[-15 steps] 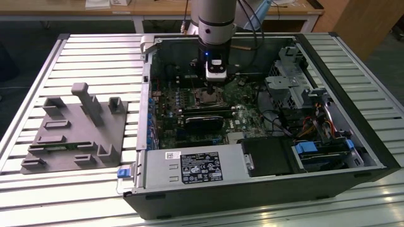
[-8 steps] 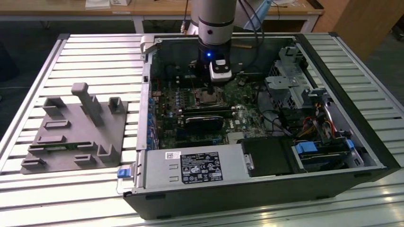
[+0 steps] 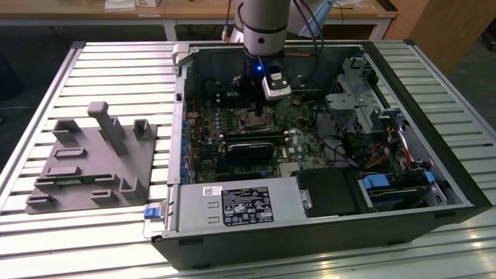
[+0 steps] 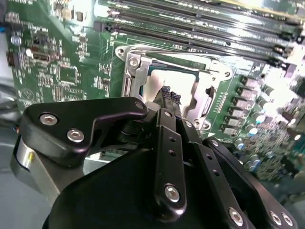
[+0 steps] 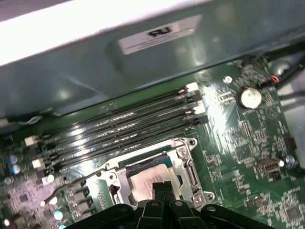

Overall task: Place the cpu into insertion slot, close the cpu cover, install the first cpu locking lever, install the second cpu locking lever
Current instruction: 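Close the cpu cover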

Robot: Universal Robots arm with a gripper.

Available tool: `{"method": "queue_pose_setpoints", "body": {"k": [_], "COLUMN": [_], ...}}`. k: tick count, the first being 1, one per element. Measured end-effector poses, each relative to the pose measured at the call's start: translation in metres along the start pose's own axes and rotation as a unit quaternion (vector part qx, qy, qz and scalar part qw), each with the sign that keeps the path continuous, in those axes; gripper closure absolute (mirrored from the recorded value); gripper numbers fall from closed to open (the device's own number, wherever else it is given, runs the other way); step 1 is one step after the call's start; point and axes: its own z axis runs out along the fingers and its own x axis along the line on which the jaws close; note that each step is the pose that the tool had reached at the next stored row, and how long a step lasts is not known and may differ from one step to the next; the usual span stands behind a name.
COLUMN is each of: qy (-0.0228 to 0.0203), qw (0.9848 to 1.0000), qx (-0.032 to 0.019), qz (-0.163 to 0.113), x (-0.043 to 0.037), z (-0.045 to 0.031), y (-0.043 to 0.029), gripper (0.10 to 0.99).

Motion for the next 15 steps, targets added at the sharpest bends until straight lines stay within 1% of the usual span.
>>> {"method": "queue_pose_setpoints", "body": {"k": [3,6,9,13,15], "qy": [0.0002,0.0005,0.0008,0.0011,0.0012], "qw": [0.9996,0.9985,0.9966,0.9932,0.9923], "qx": [-0.0007,-0.0017,-0.0026,-0.0038,-0.0041], "qz": [-0.028,-0.055,-0.082,-0.116,-0.124], "x": [0.0,0.0,0.0,0.0001,0.0006], "z": [0.0004,0.001,0.0016,0.0024,0.0028], "y": [0.0,0.0,0.0,0.0,-0.0004], "gripper": [0.98,0.98,0.98,0.98,0.98]}}
